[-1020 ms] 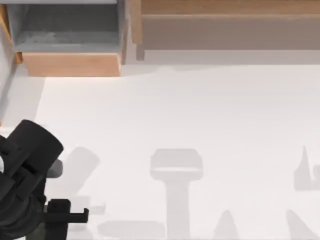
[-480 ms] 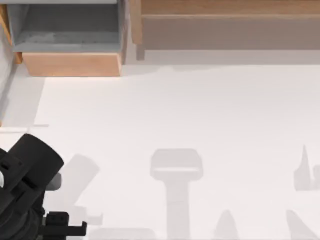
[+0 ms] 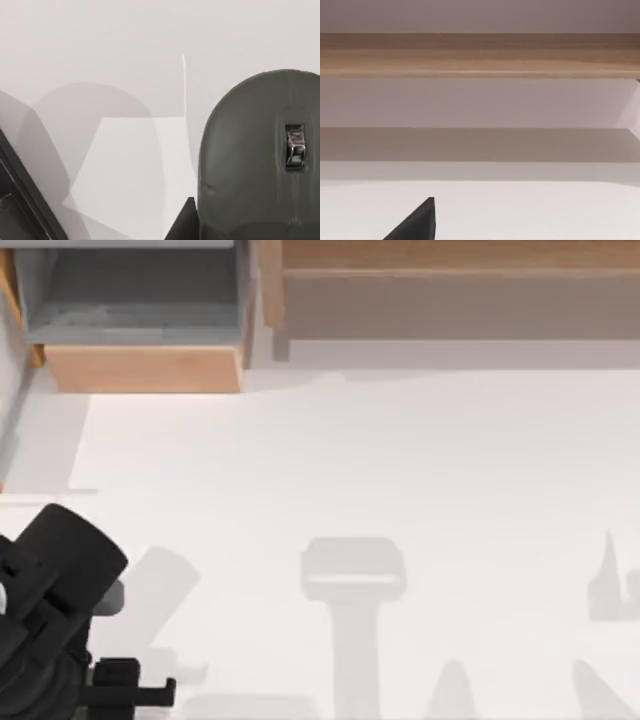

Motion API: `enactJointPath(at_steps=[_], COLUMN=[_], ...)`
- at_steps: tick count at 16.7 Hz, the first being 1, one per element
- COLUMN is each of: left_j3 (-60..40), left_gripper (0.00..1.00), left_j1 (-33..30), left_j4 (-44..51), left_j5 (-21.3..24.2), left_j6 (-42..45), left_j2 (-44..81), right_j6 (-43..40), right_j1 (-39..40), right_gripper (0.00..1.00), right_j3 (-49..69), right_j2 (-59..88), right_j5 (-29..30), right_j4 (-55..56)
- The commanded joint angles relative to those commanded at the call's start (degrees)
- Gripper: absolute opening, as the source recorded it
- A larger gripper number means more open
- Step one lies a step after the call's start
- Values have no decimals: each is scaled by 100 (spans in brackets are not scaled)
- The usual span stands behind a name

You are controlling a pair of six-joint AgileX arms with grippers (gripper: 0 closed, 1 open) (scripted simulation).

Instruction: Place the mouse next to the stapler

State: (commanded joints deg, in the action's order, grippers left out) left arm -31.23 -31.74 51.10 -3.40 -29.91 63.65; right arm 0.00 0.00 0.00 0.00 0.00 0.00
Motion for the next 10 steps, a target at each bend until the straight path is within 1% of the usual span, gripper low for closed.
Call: enactJointPath(at_steps=[10], left_j3=[-54], left_gripper=[0], left_j1=[8], left_j4=[-270], left_j5=[-8], left_j6=[12], left_j2=[-60], right_j6=[0], right_j1=[0], right_gripper=[100], right_j3=[0], right_j2=[0], right_j5=[0], right_j4=[0])
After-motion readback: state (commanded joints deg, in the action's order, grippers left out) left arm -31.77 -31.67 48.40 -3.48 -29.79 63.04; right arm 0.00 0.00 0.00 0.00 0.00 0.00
